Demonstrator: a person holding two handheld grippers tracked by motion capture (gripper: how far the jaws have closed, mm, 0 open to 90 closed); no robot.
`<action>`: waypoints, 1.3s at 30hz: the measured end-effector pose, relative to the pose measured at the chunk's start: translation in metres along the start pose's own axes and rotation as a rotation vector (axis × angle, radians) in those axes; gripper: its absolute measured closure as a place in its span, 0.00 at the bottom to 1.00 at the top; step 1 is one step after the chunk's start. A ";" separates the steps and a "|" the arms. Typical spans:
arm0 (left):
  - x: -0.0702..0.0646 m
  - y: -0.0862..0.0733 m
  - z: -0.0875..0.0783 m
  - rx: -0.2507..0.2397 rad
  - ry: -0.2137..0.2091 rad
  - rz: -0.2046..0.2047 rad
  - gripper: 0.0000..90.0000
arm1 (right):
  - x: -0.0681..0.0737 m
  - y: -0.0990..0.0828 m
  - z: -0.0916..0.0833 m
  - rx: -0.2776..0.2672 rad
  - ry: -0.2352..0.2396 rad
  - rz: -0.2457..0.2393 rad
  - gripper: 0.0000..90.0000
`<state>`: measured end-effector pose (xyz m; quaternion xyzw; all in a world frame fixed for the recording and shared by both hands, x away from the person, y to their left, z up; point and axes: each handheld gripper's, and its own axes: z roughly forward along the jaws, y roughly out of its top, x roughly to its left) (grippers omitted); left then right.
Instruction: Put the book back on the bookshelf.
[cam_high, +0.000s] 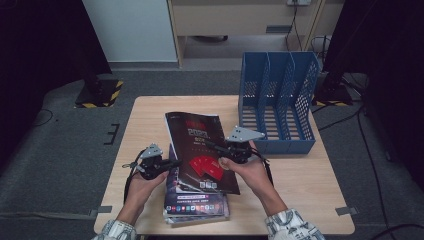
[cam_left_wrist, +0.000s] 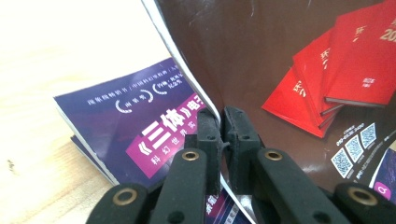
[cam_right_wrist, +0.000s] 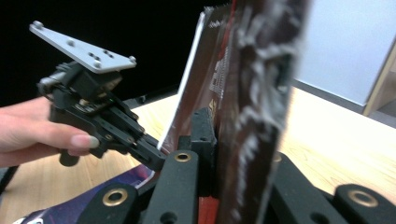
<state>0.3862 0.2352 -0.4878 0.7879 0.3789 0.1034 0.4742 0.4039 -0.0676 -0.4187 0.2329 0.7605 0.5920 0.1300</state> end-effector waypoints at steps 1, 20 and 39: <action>0.000 0.001 -0.001 -0.005 0.006 0.001 0.95 | 0.000 0.000 0.000 0.000 0.000 0.000 0.93; 0.001 0.006 -0.019 -0.107 0.043 0.013 0.96 | -0.003 0.009 -0.002 0.005 0.008 0.013 0.83; -0.003 0.014 -0.025 -0.155 0.055 0.065 0.97 | -0.003 0.037 -0.007 -0.041 0.062 0.034 0.74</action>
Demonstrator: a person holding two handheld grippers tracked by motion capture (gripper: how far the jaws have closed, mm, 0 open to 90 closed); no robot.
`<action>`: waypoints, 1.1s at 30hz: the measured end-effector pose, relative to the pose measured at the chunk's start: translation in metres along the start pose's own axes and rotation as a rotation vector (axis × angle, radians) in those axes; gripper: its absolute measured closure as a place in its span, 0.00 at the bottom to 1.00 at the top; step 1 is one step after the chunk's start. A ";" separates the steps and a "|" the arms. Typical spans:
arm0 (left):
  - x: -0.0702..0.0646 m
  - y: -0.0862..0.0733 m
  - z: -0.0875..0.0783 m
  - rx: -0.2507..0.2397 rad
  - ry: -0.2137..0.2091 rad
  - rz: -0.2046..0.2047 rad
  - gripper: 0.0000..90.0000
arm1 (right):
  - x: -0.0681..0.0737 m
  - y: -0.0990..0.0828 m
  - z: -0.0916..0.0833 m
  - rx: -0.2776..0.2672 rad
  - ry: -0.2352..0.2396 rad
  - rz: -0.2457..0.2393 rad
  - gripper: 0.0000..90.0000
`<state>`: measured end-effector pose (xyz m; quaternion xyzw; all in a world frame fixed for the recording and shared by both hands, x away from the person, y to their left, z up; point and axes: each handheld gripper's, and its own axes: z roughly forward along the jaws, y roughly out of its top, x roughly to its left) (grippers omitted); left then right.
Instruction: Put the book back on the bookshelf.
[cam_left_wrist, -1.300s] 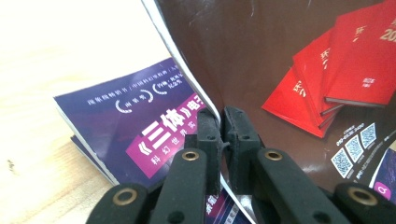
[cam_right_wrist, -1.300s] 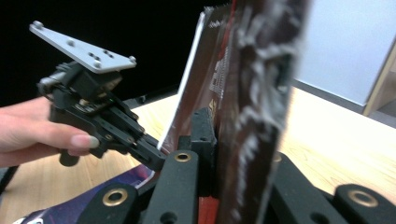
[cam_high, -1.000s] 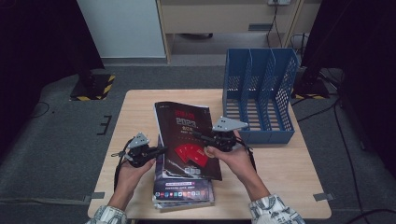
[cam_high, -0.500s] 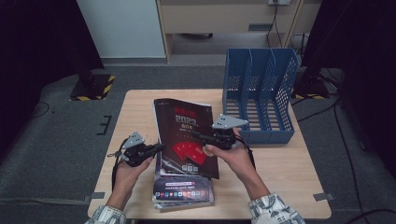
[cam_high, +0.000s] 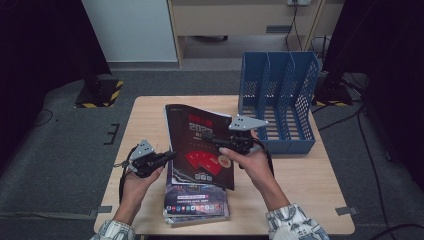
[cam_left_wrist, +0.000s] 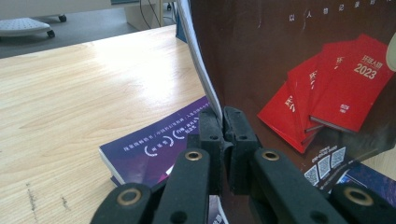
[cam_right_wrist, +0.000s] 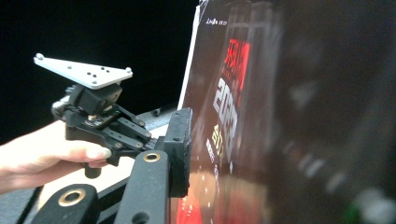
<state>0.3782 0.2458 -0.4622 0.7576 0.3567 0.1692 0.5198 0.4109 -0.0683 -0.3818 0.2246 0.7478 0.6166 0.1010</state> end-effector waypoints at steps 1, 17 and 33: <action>0.000 0.001 -0.001 -0.002 -0.001 0.004 0.97 | -0.001 0.006 0.000 0.008 0.007 -0.003 0.73; 0.003 0.008 -0.004 -0.023 -0.008 0.013 0.97 | -0.005 0.041 -0.001 0.011 -0.009 -0.017 0.96; 0.045 -0.018 -0.012 0.073 0.262 -0.123 0.17 | 0.000 0.065 0.005 -0.028 -0.115 -0.080 0.96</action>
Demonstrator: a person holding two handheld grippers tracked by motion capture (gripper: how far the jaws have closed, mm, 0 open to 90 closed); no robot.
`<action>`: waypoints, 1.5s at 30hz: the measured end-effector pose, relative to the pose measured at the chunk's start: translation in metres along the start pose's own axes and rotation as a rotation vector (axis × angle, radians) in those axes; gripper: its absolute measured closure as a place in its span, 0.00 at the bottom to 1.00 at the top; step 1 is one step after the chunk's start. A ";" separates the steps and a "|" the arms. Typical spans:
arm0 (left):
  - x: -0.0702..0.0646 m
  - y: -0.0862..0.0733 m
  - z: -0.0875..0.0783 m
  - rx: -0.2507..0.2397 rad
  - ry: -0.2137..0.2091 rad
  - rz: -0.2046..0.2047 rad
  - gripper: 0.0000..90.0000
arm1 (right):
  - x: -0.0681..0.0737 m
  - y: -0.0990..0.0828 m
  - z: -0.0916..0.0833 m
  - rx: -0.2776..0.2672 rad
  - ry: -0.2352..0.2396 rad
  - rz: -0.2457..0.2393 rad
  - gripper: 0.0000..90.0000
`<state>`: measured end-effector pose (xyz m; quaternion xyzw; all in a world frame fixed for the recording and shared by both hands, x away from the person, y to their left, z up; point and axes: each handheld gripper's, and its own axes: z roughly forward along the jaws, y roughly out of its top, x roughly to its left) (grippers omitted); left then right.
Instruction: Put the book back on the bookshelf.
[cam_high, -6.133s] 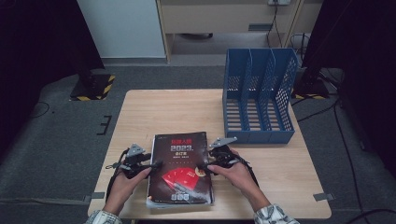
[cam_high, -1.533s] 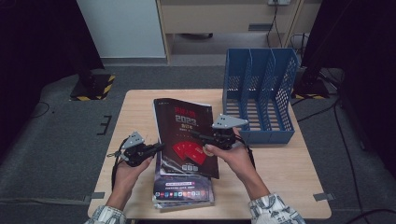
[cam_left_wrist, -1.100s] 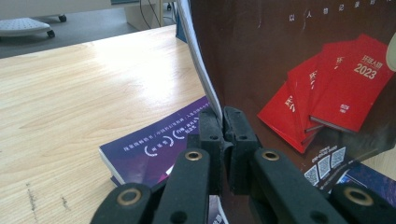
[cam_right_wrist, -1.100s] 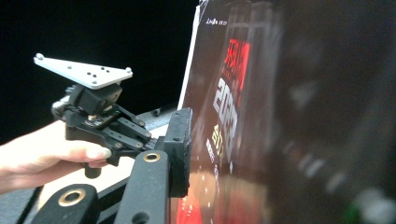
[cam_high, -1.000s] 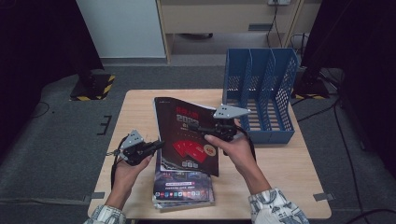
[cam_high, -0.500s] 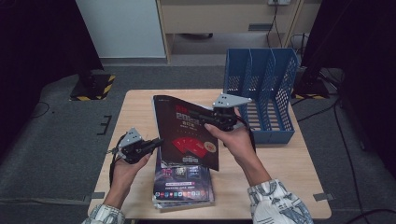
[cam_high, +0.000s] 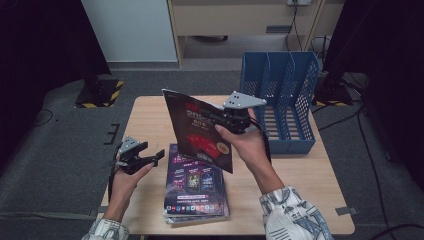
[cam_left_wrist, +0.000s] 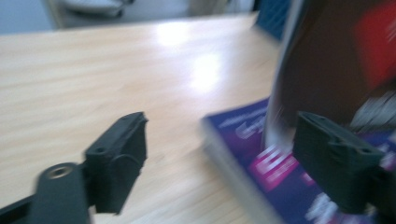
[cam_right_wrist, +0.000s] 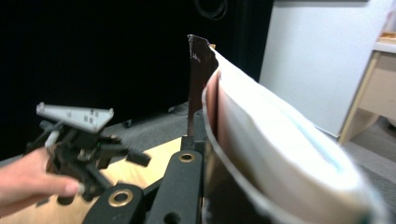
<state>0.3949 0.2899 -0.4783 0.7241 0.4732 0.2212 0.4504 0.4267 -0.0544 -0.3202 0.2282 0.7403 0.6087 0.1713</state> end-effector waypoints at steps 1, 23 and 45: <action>0.002 -0.002 0.001 0.015 0.015 0.001 0.14 | -0.001 0.002 0.000 -0.008 -0.010 0.004 0.96; 0.034 -0.034 0.006 0.189 0.185 -0.017 0.06 | -0.005 0.027 0.005 -0.044 -0.101 0.015 0.96; 0.033 -0.050 0.020 0.281 0.182 -0.003 0.03 | -0.014 0.052 -0.002 -0.063 -0.156 0.037 0.96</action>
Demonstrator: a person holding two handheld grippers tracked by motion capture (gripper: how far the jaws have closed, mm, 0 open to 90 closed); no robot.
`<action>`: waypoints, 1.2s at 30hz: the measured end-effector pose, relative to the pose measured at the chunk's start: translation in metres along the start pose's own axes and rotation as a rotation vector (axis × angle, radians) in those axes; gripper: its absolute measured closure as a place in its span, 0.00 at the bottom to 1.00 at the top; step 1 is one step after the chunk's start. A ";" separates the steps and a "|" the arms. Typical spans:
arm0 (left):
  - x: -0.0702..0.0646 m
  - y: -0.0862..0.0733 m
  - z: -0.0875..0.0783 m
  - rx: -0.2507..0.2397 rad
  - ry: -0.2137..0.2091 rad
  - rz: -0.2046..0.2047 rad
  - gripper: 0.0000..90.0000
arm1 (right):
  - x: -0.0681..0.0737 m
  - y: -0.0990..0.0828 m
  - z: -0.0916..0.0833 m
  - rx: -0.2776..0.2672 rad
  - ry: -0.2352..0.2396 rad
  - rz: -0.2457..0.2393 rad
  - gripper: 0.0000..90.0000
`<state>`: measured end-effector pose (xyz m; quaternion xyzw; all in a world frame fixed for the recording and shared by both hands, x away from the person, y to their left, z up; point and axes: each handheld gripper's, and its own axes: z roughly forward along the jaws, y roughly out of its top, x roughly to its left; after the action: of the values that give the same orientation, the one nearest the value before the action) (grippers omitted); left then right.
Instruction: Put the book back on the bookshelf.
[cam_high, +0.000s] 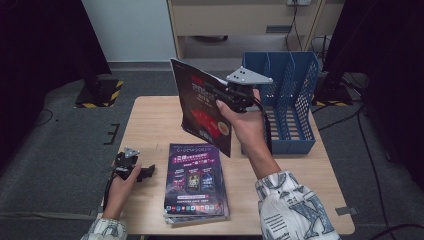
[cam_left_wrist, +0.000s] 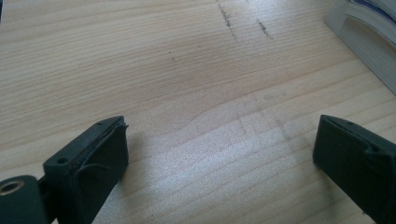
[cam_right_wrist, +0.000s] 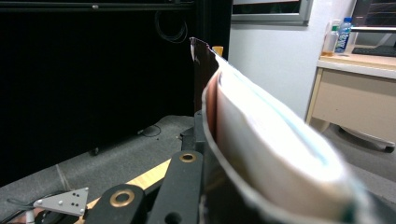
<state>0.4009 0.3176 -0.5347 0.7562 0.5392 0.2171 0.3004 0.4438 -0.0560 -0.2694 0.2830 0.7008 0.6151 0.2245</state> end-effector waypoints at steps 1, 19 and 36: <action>0.000 0.000 0.000 -0.004 -0.001 -0.001 0.02 | -0.001 0.001 0.000 -0.001 -0.004 0.000 0.96; -0.002 0.000 0.003 -0.015 -0.008 0.003 0.00 | -0.013 0.032 -0.012 -0.022 -0.092 -0.013 0.96; -0.002 0.000 0.003 -0.013 -0.011 0.008 0.00 | -0.030 0.035 -0.010 -0.014 -0.159 0.010 0.97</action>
<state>0.4024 0.3145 -0.5370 0.7577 0.5331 0.2176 0.3073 0.4640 -0.0804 -0.2342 0.3328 0.6752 0.5966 0.2782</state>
